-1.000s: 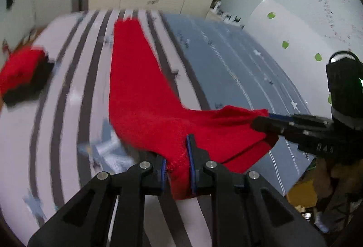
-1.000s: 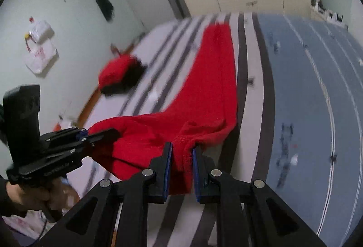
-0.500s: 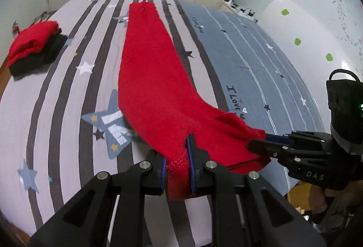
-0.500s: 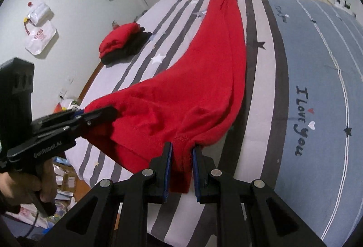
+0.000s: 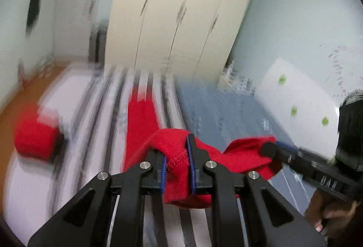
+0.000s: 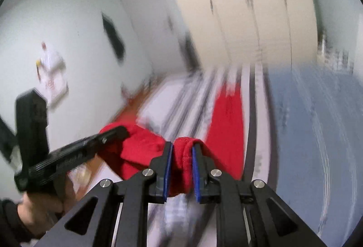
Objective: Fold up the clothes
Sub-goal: 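Lift the red garment hem up off the bed with both tools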
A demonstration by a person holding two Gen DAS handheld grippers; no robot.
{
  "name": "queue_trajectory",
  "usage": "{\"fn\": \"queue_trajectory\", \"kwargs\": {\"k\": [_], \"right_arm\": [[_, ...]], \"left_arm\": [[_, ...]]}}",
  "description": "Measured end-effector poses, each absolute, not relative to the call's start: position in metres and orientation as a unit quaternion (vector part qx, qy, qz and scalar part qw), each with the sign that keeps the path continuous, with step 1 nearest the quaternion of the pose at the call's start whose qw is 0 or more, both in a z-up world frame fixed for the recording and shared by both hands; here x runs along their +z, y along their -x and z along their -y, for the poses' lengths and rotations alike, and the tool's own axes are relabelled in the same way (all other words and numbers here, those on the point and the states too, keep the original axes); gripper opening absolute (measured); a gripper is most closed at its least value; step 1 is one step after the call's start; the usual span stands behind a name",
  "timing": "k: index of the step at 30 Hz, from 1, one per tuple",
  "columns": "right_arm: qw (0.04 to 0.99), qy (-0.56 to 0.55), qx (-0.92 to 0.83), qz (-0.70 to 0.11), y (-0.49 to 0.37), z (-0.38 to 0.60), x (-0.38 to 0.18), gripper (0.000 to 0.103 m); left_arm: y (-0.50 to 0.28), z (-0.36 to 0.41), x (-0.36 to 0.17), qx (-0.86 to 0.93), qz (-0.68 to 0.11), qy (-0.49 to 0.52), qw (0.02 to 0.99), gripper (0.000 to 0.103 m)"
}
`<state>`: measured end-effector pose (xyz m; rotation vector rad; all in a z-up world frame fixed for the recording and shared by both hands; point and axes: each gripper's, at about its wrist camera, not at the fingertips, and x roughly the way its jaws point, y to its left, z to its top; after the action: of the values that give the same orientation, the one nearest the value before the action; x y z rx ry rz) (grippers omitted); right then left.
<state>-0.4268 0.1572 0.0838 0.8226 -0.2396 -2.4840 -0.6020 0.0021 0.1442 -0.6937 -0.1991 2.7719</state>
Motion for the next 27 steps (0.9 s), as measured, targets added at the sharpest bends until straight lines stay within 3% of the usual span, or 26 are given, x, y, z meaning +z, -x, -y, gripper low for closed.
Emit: {"fn": "queue_trajectory", "kwargs": {"k": [4,8,12,19,27], "right_arm": [[0.243,-0.159,-0.953,0.091,0.478,-0.163,0.264,0.014],[0.237,-0.051,-0.967,0.076,0.453,-0.169,0.432,0.014],[0.240,-0.004,-0.968,0.072,0.405,-0.171,0.524,0.014],[0.247,0.043,-0.965,0.075,0.337,-0.179,0.624,0.014],[0.245,0.026,-0.966,0.078,0.358,-0.170,0.642,0.014]], "left_arm": [[0.627,-0.004,0.318,0.977,0.063,0.133,0.152,0.013],[0.603,-0.012,0.458,0.984,0.034,0.057,0.168,0.013],[0.564,-0.018,0.554,0.983,0.006,0.020,0.182,0.013],[0.529,-0.019,0.636,0.978,0.000,0.033,0.208,0.013],[0.564,-0.028,0.632,0.973,-0.008,0.089,0.212,0.013]]}}
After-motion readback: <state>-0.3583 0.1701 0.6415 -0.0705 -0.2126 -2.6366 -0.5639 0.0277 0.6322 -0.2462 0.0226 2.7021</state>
